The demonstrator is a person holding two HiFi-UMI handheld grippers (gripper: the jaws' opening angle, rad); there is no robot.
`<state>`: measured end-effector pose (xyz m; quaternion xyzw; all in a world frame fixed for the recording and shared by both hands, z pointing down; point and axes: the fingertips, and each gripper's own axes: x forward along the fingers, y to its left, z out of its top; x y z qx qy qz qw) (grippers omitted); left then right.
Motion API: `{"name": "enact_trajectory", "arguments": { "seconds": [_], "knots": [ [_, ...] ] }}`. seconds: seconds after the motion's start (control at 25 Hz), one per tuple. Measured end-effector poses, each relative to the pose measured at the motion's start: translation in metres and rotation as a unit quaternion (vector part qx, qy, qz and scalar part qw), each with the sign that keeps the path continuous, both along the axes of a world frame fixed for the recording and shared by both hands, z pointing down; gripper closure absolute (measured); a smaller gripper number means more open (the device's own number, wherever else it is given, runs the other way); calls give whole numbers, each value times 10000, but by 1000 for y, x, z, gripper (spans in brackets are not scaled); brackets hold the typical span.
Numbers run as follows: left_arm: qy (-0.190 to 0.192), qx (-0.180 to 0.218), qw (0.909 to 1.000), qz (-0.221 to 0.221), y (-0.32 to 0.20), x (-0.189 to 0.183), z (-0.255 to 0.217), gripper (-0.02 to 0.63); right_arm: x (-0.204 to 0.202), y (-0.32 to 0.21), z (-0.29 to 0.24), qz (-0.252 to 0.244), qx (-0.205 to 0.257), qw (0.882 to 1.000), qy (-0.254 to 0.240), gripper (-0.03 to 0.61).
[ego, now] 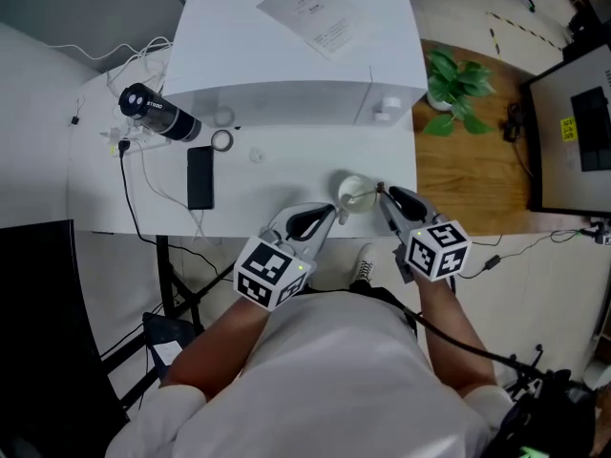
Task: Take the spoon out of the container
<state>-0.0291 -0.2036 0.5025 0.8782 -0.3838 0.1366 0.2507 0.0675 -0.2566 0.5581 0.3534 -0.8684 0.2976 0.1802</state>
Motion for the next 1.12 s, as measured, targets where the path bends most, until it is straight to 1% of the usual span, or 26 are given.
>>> {"name": "enact_trajectory", "arguments": {
  "seconds": [0.16, 0.44, 0.52, 0.64, 0.8, 1.12],
  "knots": [
    [-5, -34, 10000, -73, 0, -4, 1, 609, -4, -3, 9, -61, -169, 9998, -56, 482],
    [-6, -79, 9998, -204, 2, -12, 2, 609, -14, -4, 14, -186, -239, 9995, -34, 483],
    [-2, -87, 9997, -240, 2, -14, 3, 609, -15, -4, 16, -218, -237, 9995, -17, 486],
    [9, -88, 9996, -254, 2, -14, 4, 609, -15, -3, 17, -218, -214, 9995, -15, 520],
    [17, -87, 9997, -221, 3, -13, 3, 609, -14, -2, 15, -203, -212, 9996, -11, 520],
    [26, -55, 9998, -196, 3, -12, 1, 609, -13, -3, 5, -138, -62, 9999, -46, 522]
  ]
}}
